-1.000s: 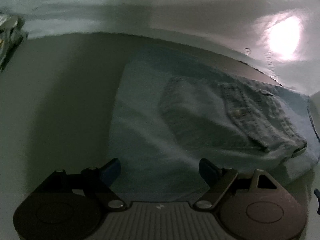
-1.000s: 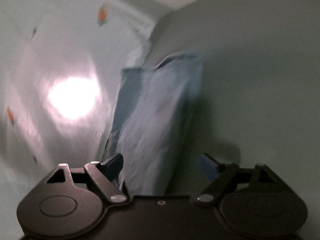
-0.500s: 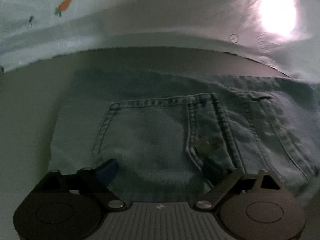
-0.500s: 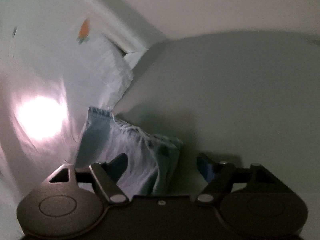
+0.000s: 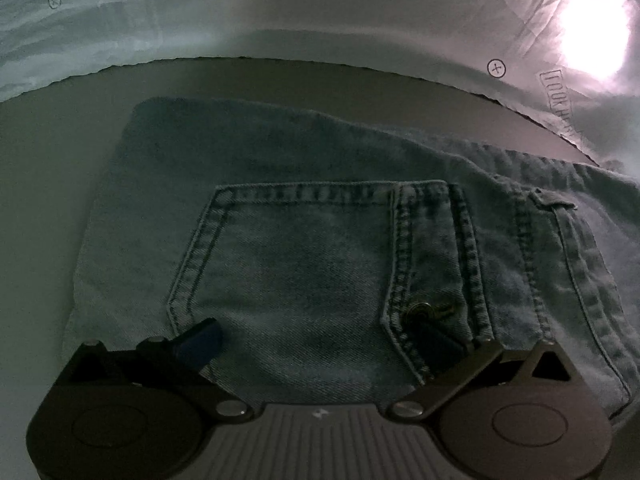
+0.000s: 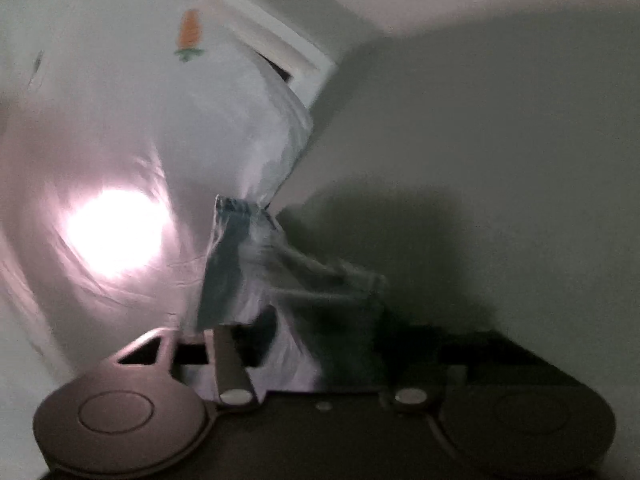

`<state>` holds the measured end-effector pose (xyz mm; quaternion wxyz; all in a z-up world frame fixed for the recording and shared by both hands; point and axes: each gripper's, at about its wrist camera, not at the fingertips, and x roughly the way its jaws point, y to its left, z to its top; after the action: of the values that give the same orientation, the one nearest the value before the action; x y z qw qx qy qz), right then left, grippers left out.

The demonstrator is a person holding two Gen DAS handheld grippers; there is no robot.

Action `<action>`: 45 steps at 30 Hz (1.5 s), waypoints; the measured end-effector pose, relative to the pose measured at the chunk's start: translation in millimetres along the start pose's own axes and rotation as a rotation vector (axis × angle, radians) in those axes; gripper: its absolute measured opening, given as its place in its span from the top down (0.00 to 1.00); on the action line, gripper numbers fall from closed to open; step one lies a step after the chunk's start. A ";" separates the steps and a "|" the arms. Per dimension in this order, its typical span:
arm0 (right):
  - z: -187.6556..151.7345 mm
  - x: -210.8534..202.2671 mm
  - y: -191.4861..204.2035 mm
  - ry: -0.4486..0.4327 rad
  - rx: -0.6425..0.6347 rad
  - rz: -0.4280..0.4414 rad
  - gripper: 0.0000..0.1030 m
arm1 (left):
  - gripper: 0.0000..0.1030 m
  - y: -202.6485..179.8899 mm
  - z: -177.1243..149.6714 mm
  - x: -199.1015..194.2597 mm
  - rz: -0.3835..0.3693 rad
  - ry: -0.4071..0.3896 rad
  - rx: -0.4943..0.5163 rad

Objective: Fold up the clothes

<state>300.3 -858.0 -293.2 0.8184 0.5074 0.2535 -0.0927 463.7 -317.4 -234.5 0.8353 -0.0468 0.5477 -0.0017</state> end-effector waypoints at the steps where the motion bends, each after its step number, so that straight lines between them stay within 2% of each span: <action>1: -2.2 1.0 2.2 -0.005 -0.022 -0.005 0.55 | 0.00 0.9 -0.3 -0.7 -0.001 0.002 -0.001; 2: -3.1 2.6 5.3 -0.005 -0.044 -0.015 0.54 | 0.00 0.6 -0.3 -0.1 -0.001 0.003 -0.001; 4: -2.1 8.1 13.3 0.007 -0.075 -0.025 0.45 | 0.00 -0.6 -1.0 0.9 0.000 0.001 -0.001; 5: -1.0 12.0 17.9 0.018 -0.094 -0.027 0.44 | 0.00 -0.8 -1.3 1.2 -0.001 0.001 -0.001; 10: -8.4 38.8 58.5 0.051 -0.384 -0.122 0.50 | 0.00 0.6 1.5 3.3 -0.009 0.020 -0.001; 12: -9.4 46.4 63.3 0.039 -0.389 -0.132 0.51 | 0.00 0.2 2.6 4.2 -0.008 0.025 -0.002; 14: -3.9 50.5 56.4 0.029 -0.270 -0.116 0.60 | 0.00 1.3 1.7 2.8 -0.008 0.023 -0.003; 15: 0.8 51.8 46.8 0.039 -0.157 -0.084 0.68 | 0.00 1.4 1.6 3.0 -0.008 0.022 -0.003; 16: 5.6 52.9 36.6 0.050 -0.041 -0.050 0.71 | 0.00 1.5 1.6 3.2 -0.009 0.022 -0.003; 17: 8.4 53.3 21.9 0.056 0.112 0.005 0.72 | 0.00 1.6 1.7 3.5 -0.011 0.023 -0.003; 18: 7.8 53.8 2.7 0.062 0.304 0.093 0.74 | 0.00 1.8 2.0 4.2 -0.014 0.024 -0.004; 19: 4.7 54.4 -11.1 0.065 0.442 0.166 0.75 | 0.00 2.3 2.2 4.4 -0.017 0.025 -0.004; 21: -8.0 55.0 -27.0 0.061 0.639 0.280 0.76 | 0.00 2.9 3.3 5.0 -0.022 0.029 -0.002; 22: -12.6 54.4 -26.3 0.054 0.673 0.312 0.77 | 0.00 3.4 3.6 5.2 -0.024 0.031 -0.001; 28: -27.0 50.1 5.8 0.050 0.743 0.448 0.77 | 0.00 5.3 2.9 5.3 -0.041 0.025 0.014; 36: -61.6 32.1 72.7 0.109 0.715 0.582 0.76 | 0.00 3.8 1.9 6.2 -0.056 0.004 0.038; 39: -84.1 31.6 105.7 0.155 0.699 0.630 0.76 | 0.00 4.3 2.2 6.6 -0.074 -0.006 0.055; 42: -116.5 34.6 133.8 0.222 0.674 0.641 0.75 | 0.00 9.9 4.6 3.7 -0.116 0.008 0.072; 45: -159.1 42.4 156.2 0.292 0.644 0.643 0.75 | 0.00 34.3 6.4 -12.4 -0.173 -0.016 0.030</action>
<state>349.4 -640.9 -249.2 0.5625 0.7956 0.1546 0.1635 462.9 -282.1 -223.3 0.8370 -0.0816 0.5349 -0.0814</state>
